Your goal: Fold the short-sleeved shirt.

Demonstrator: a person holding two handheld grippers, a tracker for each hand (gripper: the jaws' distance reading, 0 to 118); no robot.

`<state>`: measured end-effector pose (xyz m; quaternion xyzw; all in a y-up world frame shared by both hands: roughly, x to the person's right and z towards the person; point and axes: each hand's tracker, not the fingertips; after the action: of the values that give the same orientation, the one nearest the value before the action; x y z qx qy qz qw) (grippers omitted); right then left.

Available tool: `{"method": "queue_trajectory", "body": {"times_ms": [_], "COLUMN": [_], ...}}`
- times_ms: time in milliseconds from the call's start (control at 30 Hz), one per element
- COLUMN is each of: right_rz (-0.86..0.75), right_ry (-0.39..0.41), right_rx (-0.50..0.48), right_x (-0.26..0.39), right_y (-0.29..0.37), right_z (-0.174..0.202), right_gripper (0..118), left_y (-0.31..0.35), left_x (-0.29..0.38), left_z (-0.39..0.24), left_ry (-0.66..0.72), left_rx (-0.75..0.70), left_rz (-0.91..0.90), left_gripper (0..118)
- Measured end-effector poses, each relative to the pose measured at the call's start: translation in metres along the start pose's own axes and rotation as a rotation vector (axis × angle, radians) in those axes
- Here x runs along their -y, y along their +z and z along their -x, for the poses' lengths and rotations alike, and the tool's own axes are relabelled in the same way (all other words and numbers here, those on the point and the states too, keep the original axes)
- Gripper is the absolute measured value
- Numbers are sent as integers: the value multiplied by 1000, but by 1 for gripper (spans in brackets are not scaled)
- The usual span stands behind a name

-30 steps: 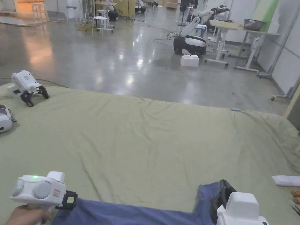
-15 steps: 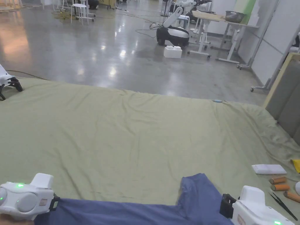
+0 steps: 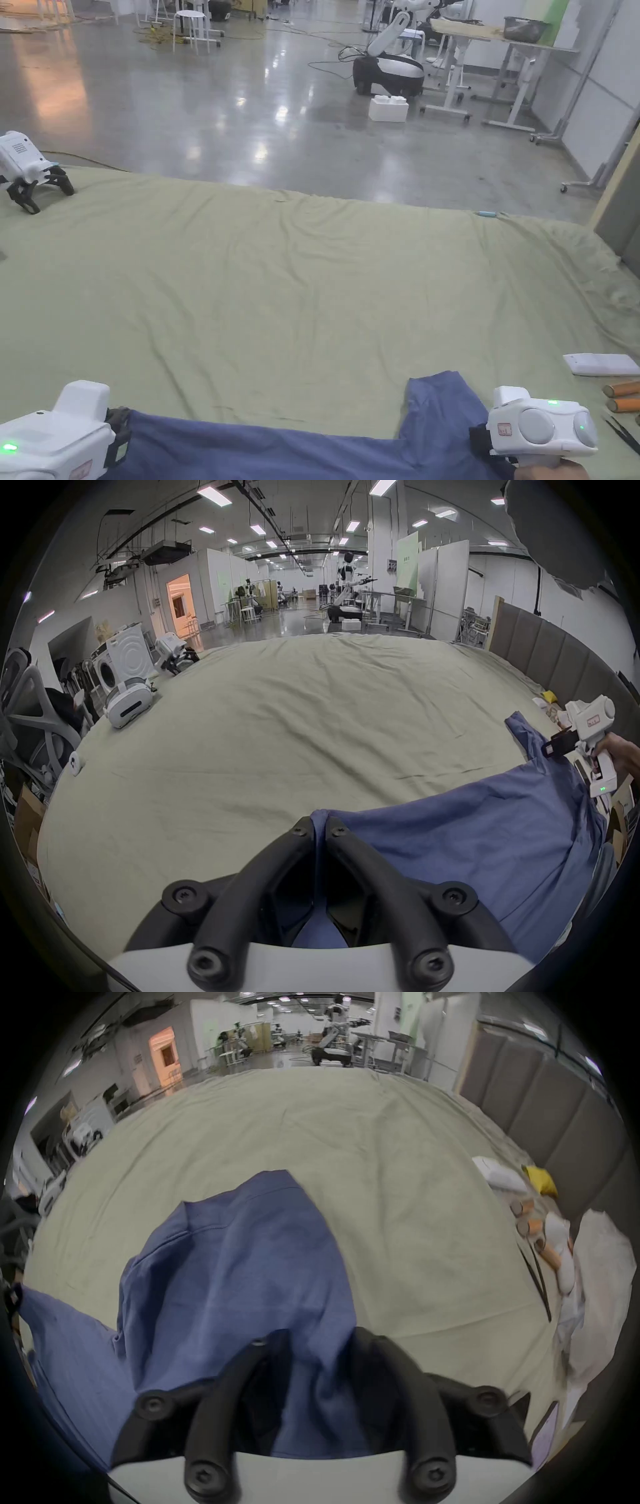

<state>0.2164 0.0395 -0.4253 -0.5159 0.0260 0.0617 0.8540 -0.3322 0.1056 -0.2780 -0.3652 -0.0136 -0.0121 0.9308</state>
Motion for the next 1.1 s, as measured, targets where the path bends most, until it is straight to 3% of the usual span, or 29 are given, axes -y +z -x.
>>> {"method": "queue_trajectory", "body": {"times_ms": [33, 67, 200, 333, 733, 867, 1100], "right_rz": [-4, -10, -61, -169, -339, -319, -113], "right_ry": [11, -8, 29, -37, 24, 44, 76], "right_rx": [-12, -42, -2, -42, -54, -47, 4], "right_x": [-1, -2, 0, 12, 104, 144, 228], "right_y": [0, 4, 19, 70, 222, 238, 219], "right_z": [2, 9, 13, 4, -6, -4, 4], "right_gripper": [0, 0, 0, 0, 0, 0, 0], "left_y": [-2, -4, -5, 24, 126, 138, 135], "left_x": [2, 2, 7, 4, 41, 75, 137], "left_z": [1, 3, 10, 6, 39, 43, 36], "left_ry": [4, 12, 56, 62, 105, 118, 48], "left_rx": [-3, -2, 4, 38, 104, 112, 84], "left_rz": [2, 7, 1, -28, -128, -98, 131], "left_gripper": [2, 2, 2, 2, 2, 2, 2]}}
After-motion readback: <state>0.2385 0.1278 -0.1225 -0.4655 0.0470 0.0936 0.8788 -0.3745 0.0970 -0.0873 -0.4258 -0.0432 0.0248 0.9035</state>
